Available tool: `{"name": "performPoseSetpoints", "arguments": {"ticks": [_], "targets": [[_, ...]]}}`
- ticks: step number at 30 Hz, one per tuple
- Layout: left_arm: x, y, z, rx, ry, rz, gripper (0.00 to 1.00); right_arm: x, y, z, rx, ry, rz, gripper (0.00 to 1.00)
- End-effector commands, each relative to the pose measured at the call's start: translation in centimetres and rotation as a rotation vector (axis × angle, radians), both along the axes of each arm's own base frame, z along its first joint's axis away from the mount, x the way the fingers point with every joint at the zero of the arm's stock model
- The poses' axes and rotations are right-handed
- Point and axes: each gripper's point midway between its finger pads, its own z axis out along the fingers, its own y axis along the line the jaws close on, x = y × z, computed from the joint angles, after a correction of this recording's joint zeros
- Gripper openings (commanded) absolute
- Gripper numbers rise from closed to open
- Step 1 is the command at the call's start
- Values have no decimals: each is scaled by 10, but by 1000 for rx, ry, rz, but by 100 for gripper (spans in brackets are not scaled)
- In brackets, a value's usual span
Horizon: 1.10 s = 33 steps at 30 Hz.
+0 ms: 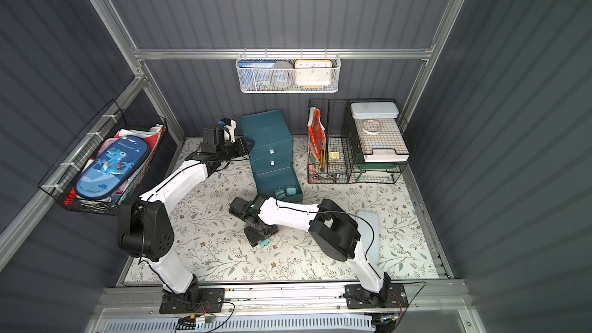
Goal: Place the plugs into the drawer by color
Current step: Pick up the plug from the center of the board, then place the plug in the drawer.
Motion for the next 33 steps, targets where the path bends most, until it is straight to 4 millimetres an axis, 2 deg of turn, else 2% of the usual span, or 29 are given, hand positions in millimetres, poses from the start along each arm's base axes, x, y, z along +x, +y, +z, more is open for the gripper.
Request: {"name": "performPoseSetpoints", "arguments": {"ticks": [1, 7, 14, 20, 23, 28, 30, 33], "targets": [[-40, -11, -72, 80, 242, -80, 50, -2, -9, -11, -51, -7, -3, 63], [-40, -11, -72, 79, 241, -80, 50, -1, -9, -19, -48, -8, -12, 59], [-39, -11, -72, 76, 238, -81, 50, -3, -11, -13, -42, -8, -21, 54], [-40, -12, -70, 71, 236, -81, 50, 12, -11, 18, -4, -90, -51, 40], [-40, -12, -71, 69, 237, -84, 50, 31, -16, 43, 34, -141, -87, 36], [-41, -16, -69, 54, 235, -102, 50, 81, -24, 94, 166, -279, -167, 34], [-42, -16, -69, 51, 234, -102, 50, 107, -26, 110, 226, -351, -200, 34], [-42, -15, -69, 57, 236, -99, 50, 140, -29, 122, 263, -461, -221, 34]]}}
